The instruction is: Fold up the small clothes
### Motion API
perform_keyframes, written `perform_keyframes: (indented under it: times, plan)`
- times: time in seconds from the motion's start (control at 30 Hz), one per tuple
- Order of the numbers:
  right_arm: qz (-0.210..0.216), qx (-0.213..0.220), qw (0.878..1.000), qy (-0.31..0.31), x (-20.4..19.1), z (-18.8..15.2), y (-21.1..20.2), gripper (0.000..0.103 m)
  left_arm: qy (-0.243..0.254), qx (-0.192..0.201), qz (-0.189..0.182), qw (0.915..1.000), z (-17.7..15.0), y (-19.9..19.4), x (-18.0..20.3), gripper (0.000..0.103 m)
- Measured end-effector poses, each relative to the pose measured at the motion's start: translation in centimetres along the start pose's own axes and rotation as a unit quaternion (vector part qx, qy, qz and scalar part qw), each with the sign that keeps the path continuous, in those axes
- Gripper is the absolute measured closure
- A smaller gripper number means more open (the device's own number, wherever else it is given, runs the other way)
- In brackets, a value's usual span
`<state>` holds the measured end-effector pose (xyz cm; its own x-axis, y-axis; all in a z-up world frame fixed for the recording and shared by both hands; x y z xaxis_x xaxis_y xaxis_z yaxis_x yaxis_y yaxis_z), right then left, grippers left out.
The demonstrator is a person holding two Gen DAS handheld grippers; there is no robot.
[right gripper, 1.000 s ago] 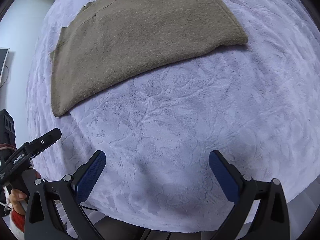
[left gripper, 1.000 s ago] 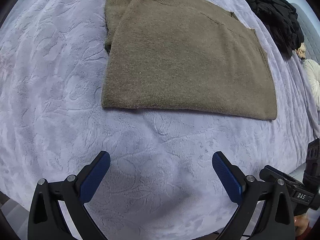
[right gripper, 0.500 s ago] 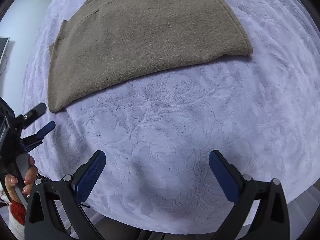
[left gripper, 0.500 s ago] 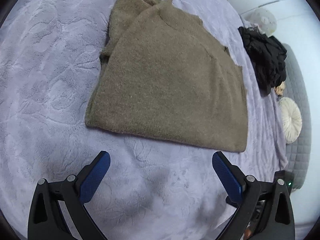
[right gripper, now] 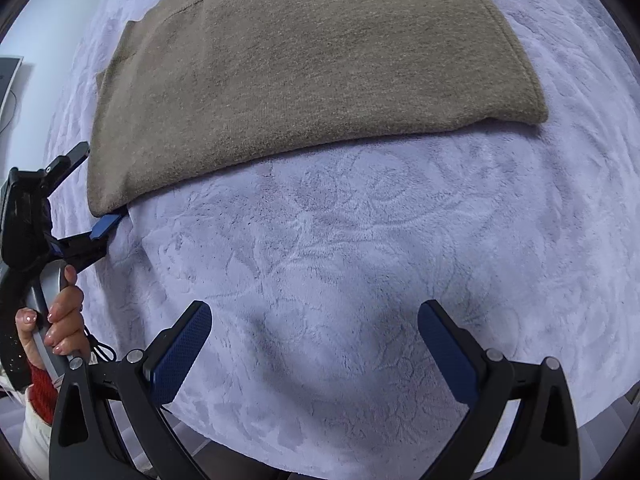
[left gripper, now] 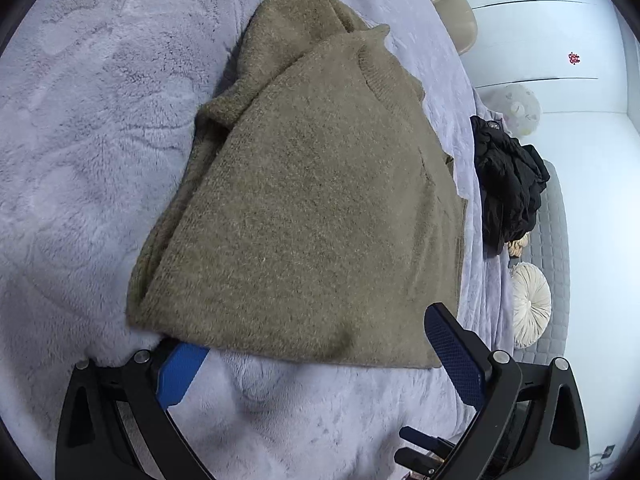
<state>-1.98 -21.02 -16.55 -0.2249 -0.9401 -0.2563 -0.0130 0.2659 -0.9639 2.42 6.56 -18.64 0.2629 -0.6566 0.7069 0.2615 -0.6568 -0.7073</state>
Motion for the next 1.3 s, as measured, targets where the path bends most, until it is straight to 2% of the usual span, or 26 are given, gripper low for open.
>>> perform_keyframes:
  times: [0.1,0.23,0.33,0.47,0.6,0.73,0.83,0.9,0.93,1.0,1.03,1.07,1.1,1.13,1.2,1.23,1.3]
  plan:
    - [0.000,0.000,1.000,-0.008,-0.7,0.5,0.1,0.000,-0.004,0.015,0.008,0.9998,0.6,0.2,0.5,0.001]
    - [-0.003,0.029,0.999,-0.021,-1.7,2.2,-1.0,0.000,0.059,0.050,0.012,0.9970,0.8,-0.9,3.8,0.001]
    - [-0.011,0.053,0.998,-0.040,-2.8,4.2,-1.5,0.000,0.086,0.055,0.025,0.9945,1.4,-0.4,4.4,0.001]
    - [-0.012,0.063,0.996,-0.057,-4.4,7.2,-0.5,0.000,0.057,0.047,0.042,0.9964,2.6,1.6,2.1,0.001]
    - [-0.017,0.053,0.996,-0.074,-5.0,9.2,1.5,0.000,0.064,0.046,0.043,0.9959,2.7,2.4,1.5,0.001]
    - [-0.029,0.043,0.995,-0.087,-5.4,9.5,2.8,0.000,0.071,0.029,0.048,0.9959,2.6,3.2,1.4,0.001]
    - [-0.026,0.041,0.995,-0.091,-5.4,9.5,2.9,0.000,0.037,0.019,0.043,0.9982,3.3,3.3,1.1,0.001]
    - [-0.022,0.041,0.995,-0.091,-5.4,9.6,2.8,0.000,0.021,0.029,0.050,0.9981,3.5,2.8,1.1,0.003]
    - [-0.022,0.041,0.995,-0.091,-5.4,9.6,2.9,0.000,0.024,0.041,0.066,0.9967,3.5,2.6,1.3,0.008]
    - [-0.020,0.040,0.995,-0.090,-5.4,9.6,2.8,0.000,0.051,0.051,0.123,0.9898,3.2,2.4,1.6,0.034]
    - [-0.020,0.040,0.995,-0.089,-5.4,9.6,2.7,0.000,0.069,0.058,0.148,0.9848,3.0,2.3,2.0,0.041]
    - [-0.018,0.039,0.995,-0.089,-5.2,9.6,2.5,0.000,0.088,0.067,0.167,0.9797,2.8,2.1,2.3,0.055]
    - [-0.016,0.036,0.995,-0.089,-5.1,9.6,2.3,0.000,0.103,0.073,0.175,0.9765,2.7,2.0,2.8,0.073]
    - [-0.012,0.034,0.995,-0.089,-4.8,9.6,1.9,0.000,0.124,0.082,0.180,0.9724,2.5,1.7,3.4,0.082]
    - [-0.001,0.032,0.996,-0.082,-4.3,9.8,1.0,0.000,0.160,0.099,0.204,0.9606,2.4,1.3,4.5,0.090]
    - [0.002,0.032,0.997,-0.077,-3.9,10.0,0.4,0.000,0.189,0.111,0.219,0.9508,2.2,1.2,5.4,0.090]
    - [0.009,0.038,0.997,-0.065,-3.4,10.9,-1.1,0.000,0.262,0.132,0.255,0.9216,1.7,1.2,7.0,0.090]
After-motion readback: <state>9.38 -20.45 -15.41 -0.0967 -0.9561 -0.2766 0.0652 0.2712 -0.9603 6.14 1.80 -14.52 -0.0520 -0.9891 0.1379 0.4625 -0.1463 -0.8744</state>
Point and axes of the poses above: each gripper's, at about its wrist camera, not at the fingertips, and y roughly the way its jaws point, x to its right, z to its top, the point moved 6 cm from there along y, roughly the way its jaws point
